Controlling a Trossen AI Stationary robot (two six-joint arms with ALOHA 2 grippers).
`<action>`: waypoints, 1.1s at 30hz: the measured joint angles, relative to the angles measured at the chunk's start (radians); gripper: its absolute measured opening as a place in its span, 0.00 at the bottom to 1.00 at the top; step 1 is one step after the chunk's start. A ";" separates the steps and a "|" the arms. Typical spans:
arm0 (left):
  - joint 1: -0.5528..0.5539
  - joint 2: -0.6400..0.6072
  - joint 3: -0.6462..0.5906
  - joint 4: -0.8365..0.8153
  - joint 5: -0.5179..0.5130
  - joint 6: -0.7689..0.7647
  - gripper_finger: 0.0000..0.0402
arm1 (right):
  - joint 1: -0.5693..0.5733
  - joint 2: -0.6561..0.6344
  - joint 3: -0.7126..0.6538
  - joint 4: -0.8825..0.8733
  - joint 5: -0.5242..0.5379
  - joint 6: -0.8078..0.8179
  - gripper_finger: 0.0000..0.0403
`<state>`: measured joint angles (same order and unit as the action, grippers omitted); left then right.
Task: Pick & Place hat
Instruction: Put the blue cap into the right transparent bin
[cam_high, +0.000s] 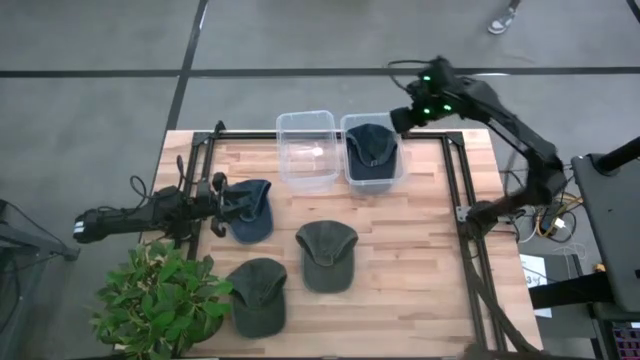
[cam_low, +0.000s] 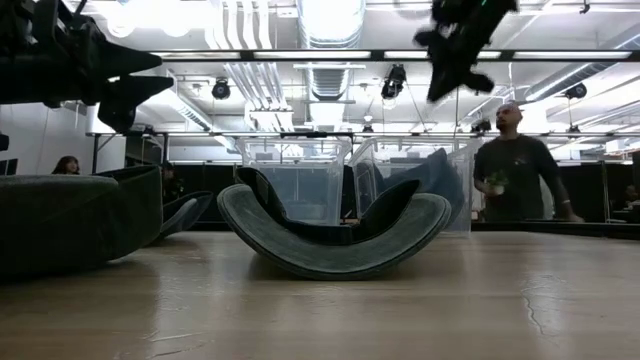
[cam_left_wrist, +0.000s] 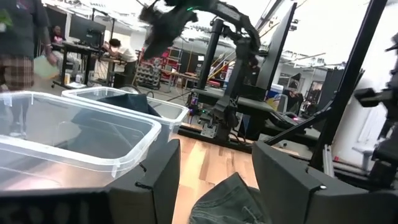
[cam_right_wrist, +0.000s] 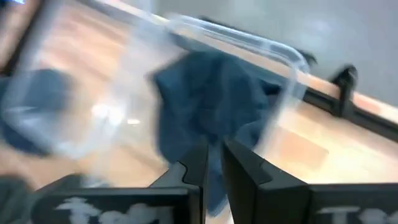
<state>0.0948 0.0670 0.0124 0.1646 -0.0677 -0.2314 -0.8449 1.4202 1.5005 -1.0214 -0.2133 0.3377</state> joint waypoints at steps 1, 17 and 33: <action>0.000 0.000 0.000 0.000 0.000 -0.012 0.48 | 0.013 -0.038 -0.001 0.000 -0.014 -0.002 0.09; 0.002 0.000 0.001 0.120 -0.031 -0.158 0.48 | 0.362 -0.701 -0.402 0.455 0.005 0.123 0.09; 0.001 0.405 0.572 -0.541 -0.124 -0.173 0.48 | 0.429 -0.995 -0.808 0.724 0.005 0.107 0.09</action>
<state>0.0959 0.4716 0.5848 -0.3764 -0.1918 -0.4044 -0.4160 0.4252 0.6930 -0.2970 -0.2085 0.4449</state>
